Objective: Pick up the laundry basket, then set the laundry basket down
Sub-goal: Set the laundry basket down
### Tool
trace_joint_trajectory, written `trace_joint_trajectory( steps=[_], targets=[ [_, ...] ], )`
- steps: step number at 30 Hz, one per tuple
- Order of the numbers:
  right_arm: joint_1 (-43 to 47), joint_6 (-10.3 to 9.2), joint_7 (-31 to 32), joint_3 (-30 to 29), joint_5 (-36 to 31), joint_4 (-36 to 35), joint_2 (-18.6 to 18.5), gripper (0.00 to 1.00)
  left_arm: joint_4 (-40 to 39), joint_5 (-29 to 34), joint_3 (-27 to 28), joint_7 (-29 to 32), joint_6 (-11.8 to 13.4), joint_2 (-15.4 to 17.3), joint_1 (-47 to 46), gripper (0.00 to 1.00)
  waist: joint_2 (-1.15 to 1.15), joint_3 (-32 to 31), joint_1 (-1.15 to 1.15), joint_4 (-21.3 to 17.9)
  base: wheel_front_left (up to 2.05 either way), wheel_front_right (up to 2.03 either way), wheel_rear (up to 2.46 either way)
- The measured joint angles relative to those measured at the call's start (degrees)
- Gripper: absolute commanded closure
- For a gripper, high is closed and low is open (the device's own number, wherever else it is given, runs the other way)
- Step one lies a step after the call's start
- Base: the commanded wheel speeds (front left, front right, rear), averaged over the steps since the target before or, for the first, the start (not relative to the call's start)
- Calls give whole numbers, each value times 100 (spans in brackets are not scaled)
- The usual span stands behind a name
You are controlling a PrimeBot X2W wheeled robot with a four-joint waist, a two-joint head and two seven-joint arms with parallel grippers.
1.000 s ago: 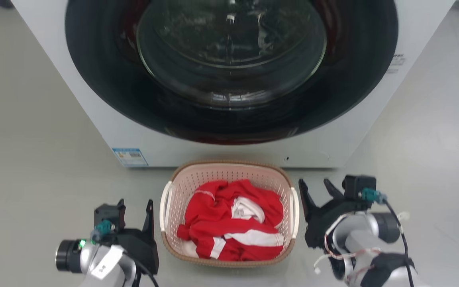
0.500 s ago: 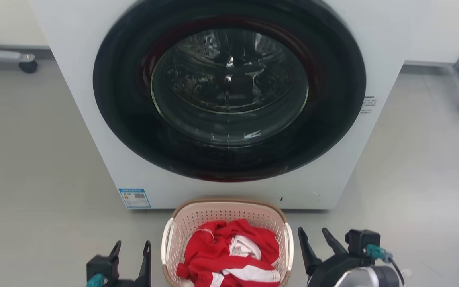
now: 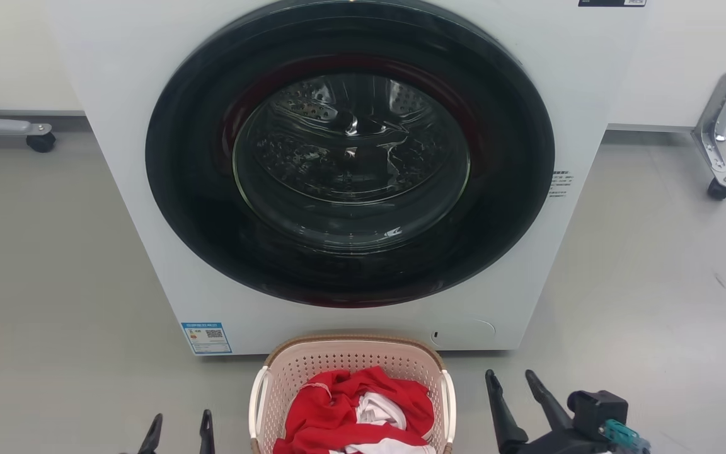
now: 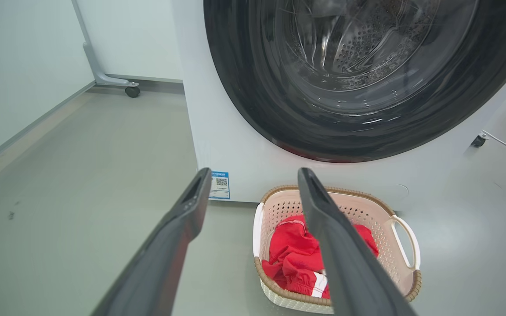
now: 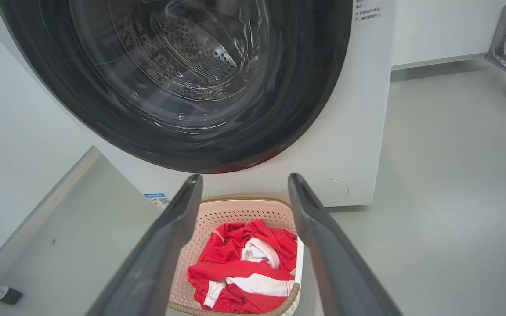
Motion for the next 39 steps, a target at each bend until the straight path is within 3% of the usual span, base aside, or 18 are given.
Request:
trace_joint_trajectory(
  steps=[17, 39],
  targets=[
    [802, -1, -1, -939, -1093, -957, 155, 0, -996, 605, 505, -1, 0, -258, 555, 0, 0, 92, 1, -130, 0, 0, 0],
    [1023, -1, -1, -1329, -1739, -1463, 314, 0, -1402, 831, 634, -1, 0, -363, 622, 0, 0, 213, 1, -153, 0, 0, 0]
  ],
)
